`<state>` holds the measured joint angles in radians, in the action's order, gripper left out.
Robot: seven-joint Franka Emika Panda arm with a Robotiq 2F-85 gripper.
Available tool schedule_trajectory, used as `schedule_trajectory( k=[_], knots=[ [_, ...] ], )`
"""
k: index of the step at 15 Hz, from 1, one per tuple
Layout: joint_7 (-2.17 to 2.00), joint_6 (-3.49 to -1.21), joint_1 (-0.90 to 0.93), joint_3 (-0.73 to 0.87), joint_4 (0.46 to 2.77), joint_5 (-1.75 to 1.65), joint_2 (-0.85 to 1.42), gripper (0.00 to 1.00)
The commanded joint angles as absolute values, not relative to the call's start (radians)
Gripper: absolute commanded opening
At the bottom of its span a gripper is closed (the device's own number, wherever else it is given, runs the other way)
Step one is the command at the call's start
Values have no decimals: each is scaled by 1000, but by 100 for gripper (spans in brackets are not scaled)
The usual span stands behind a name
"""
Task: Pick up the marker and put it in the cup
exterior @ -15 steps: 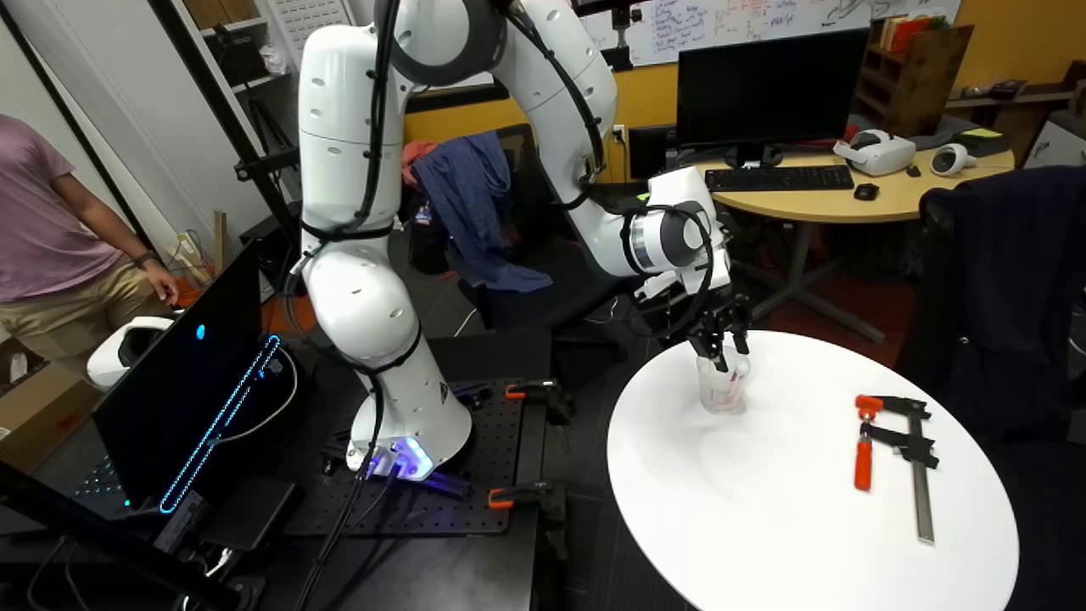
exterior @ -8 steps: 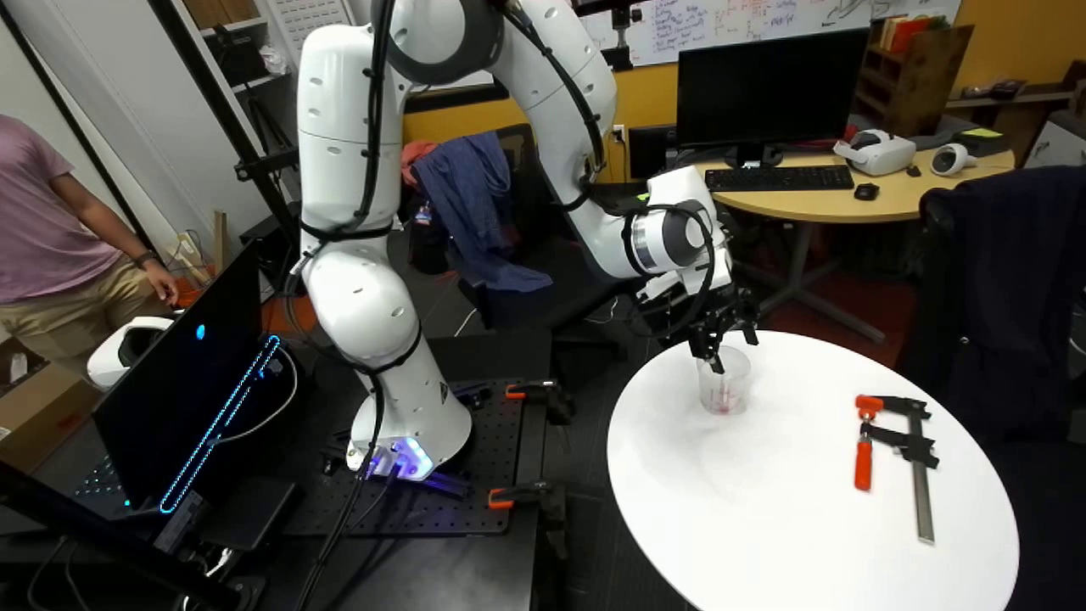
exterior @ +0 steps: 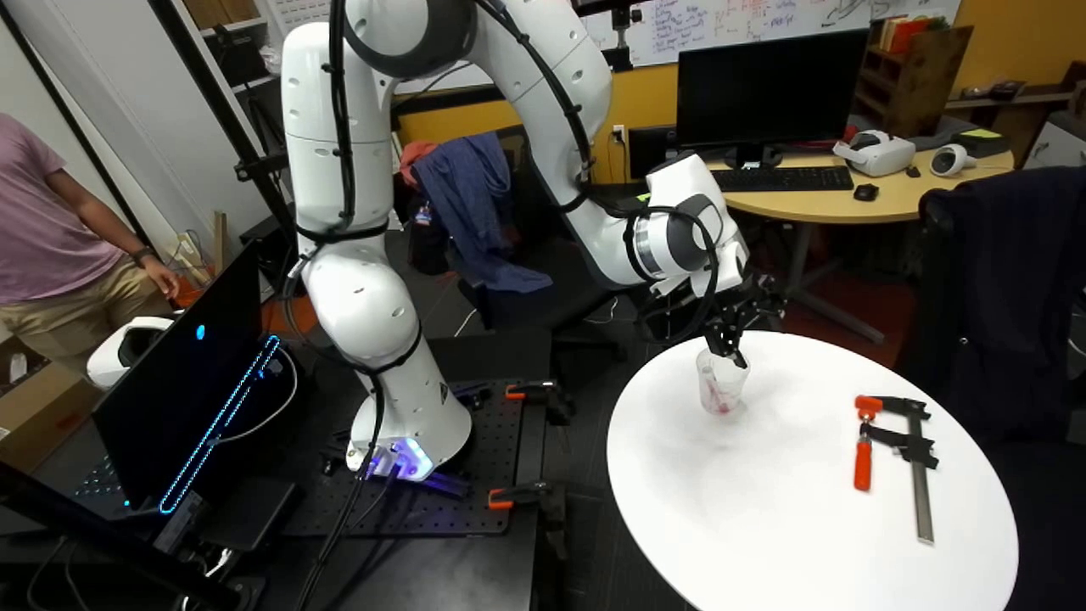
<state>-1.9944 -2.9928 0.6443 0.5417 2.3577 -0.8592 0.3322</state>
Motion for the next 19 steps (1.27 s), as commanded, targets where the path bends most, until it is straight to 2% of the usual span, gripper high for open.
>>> schedule_trajectory(
  k=[1,7,10,11,19],
  knots=[
    [-2044,-3118,630,619,2409,-893,270,100],
    [-2050,-3338,618,760,2400,-853,306,100],
    [-2028,-3415,587,771,2413,-835,316,100],
    [-2012,-3352,598,765,2398,-845,306,100],
    [-2012,-3375,586,766,2404,-844,311,100]
  ],
)
